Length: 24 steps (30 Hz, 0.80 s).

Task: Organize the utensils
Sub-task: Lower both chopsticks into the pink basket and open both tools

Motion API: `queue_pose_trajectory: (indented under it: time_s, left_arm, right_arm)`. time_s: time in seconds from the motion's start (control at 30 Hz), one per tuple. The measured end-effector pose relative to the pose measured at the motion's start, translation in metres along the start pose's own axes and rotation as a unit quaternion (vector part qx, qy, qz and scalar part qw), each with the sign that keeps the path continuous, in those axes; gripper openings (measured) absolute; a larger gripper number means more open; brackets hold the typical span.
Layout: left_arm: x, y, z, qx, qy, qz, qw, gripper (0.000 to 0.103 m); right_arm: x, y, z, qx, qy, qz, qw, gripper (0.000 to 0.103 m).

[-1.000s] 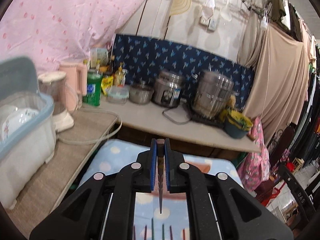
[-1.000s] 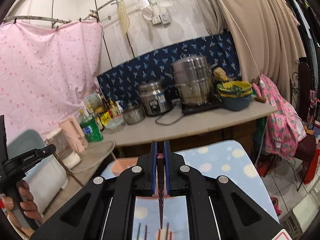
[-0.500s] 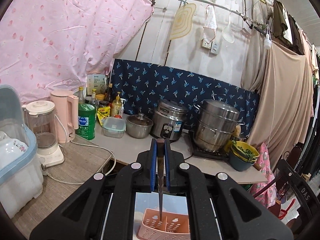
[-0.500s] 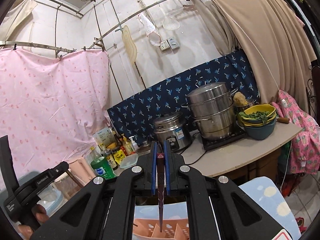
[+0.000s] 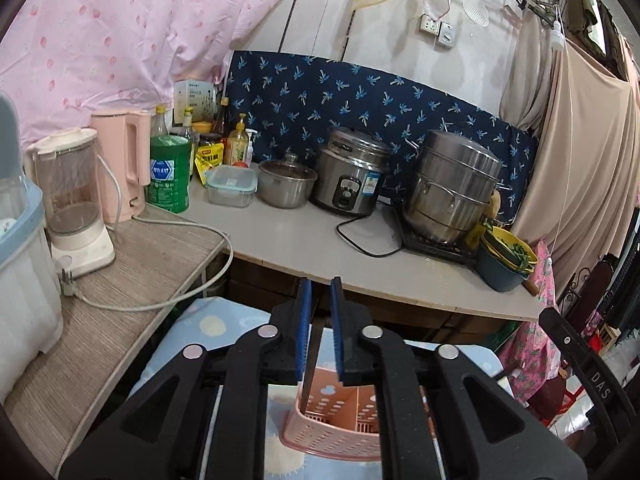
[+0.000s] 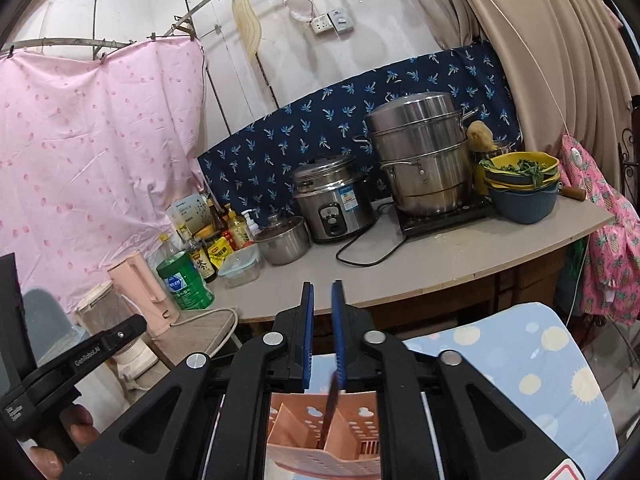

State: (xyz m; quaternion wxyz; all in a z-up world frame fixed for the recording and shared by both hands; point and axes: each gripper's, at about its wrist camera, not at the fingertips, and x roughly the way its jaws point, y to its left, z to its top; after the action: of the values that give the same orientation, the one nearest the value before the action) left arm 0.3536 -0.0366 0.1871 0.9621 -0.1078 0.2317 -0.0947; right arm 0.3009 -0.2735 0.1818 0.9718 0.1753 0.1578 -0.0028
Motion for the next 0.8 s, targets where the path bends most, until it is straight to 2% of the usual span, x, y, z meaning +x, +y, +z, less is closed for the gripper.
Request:
queue_pose_trajectory:
  time_s: [0.07, 0.13, 0.43, 0.5, 0.8]
  left_arm:
    - [-0.004, 0.001, -0.002, -0.003, 0.001, 0.002, 1.0, 0.042]
    - [-0.013, 0.001, -0.004, -0.005, -0.001, 0.002, 1.0, 0.05]
    - [-0.062, 0.005, -0.023, -0.002, 0.023, -0.01, 0.9997, 0.057]
    - [-0.074, 0.005, -0.033, 0.006, 0.026, -0.006, 0.9996, 0.058]
    - [-0.117, 0.013, -0.101, 0.038, 0.07, 0.0, 0.9968, 0.059]
  right_arm:
    - [-0.005, 0.0, 0.0, 0.003, -0.001, 0.003, 1.0, 0.019]
    - [-0.012, 0.0, 0.001, 0.006, -0.001, 0.004, 1.0, 0.02]
    - [-0.07, 0.004, -0.014, 0.011, 0.012, 0.023, 1.0, 0.024]
    - [-0.088, 0.007, -0.025, 0.002, 0.017, 0.02, 1.0, 0.027]
    - [-0.147, 0.006, -0.096, -0.035, 0.077, 0.01, 0.996, 0.027]
